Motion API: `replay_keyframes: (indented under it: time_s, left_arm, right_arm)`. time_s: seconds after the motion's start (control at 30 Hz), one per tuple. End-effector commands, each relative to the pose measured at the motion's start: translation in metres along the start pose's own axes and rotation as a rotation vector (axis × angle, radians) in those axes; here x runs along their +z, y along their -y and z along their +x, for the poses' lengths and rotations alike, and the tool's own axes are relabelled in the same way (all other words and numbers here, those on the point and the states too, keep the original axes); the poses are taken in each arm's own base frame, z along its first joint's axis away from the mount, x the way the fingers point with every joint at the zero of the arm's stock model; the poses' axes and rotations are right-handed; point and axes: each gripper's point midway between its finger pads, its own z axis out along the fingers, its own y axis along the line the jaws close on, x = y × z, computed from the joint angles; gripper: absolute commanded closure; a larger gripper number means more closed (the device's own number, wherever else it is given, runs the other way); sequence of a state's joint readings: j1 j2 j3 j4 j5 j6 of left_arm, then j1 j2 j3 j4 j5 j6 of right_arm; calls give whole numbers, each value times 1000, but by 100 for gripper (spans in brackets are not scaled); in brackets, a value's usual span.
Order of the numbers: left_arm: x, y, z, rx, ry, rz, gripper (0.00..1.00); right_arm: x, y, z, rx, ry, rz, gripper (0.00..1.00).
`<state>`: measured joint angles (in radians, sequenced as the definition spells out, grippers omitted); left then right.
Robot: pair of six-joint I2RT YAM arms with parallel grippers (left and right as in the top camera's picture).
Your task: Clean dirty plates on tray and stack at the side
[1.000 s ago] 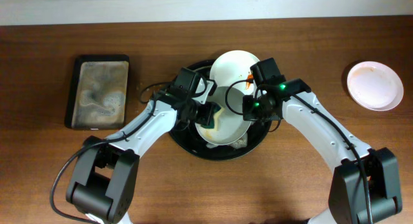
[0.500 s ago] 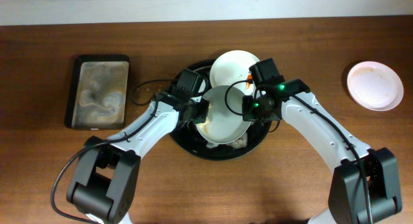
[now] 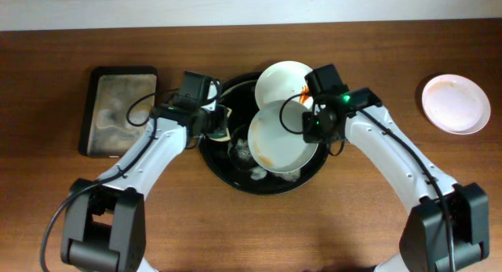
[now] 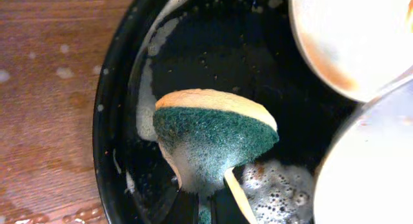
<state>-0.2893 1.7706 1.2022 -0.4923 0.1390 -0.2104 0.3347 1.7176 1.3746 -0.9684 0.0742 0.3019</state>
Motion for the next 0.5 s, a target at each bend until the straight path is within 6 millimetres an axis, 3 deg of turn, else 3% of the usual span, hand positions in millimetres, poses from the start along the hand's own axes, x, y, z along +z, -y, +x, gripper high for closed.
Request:
replay_keyframes:
  time_s: [0.0, 0.17, 0.33, 0.47]
  left_arm:
    - [-9, 14, -5, 22, 10, 93, 100]
    - [-9, 16, -3, 39, 4, 106, 100]
    - [-3, 13, 6, 35, -10, 103, 100]
    - [1, 11, 13, 33, -23, 101, 100]
  right_arm:
    - [-36, 15, -28, -51, 110, 93, 96]
    - [-52, 21, -32, -131, 151, 250, 96]
    - [-73, 5, -31, -269, 247, 467, 96]
    - [-84, -8, -31, -325, 302, 533, 96]
